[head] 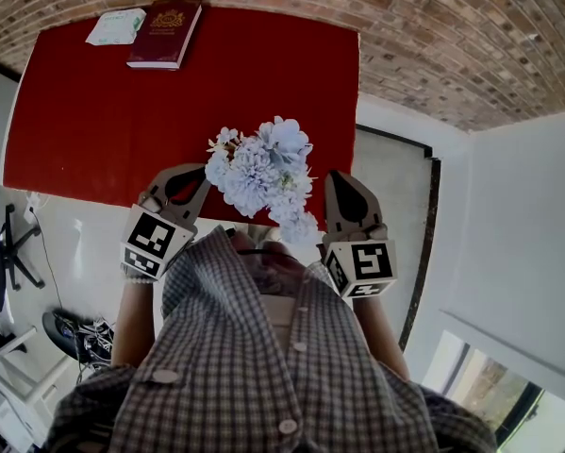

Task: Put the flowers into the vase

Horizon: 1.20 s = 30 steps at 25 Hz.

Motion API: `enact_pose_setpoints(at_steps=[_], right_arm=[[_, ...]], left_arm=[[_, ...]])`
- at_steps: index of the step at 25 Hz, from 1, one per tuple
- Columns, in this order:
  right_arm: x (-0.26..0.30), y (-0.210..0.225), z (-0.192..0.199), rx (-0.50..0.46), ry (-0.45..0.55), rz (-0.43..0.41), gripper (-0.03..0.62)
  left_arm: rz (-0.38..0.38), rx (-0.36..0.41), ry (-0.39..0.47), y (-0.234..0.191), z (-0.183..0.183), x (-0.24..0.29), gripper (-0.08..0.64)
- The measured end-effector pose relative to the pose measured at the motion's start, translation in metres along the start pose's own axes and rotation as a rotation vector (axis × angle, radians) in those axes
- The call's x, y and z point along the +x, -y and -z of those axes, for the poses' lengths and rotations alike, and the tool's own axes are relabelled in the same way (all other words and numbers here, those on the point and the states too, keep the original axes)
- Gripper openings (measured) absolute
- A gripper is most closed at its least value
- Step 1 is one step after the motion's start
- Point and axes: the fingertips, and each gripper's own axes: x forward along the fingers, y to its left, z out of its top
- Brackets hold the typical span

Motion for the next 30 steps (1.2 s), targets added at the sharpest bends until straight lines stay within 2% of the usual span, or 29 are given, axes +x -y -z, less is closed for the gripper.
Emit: enact_pose_setpoints(at_steps=[12, 17, 26, 30], right_arm=[[0.0016, -0.0071, 0.0055, -0.043, -0.04, -0.026, 0.008], [0.0021, -0.0065, 0.0043, -0.058, -0.031, -0.025, 0.008], [0.0015, -0.006, 0.0098, -0.069, -0.07, -0.029, 0.006], [0.0028, -0.0059, 0.006, -0.069, -0.041, -0.033, 0.006]], left_arm=[[-0.015, -0.018, 0.035, 0.0021, -0.0074, -0.0003, 0.008], [-0.02, -0.05, 0.054, 0.0007, -0.0093, -0.0016, 0.008], [-0.016, -0.049, 0.044, 0.0021, -0.0084, -0.0007, 0.008], [-0.008, -0.044, 0.034, 0.0046, -0.0072, 0.0006, 0.008]])
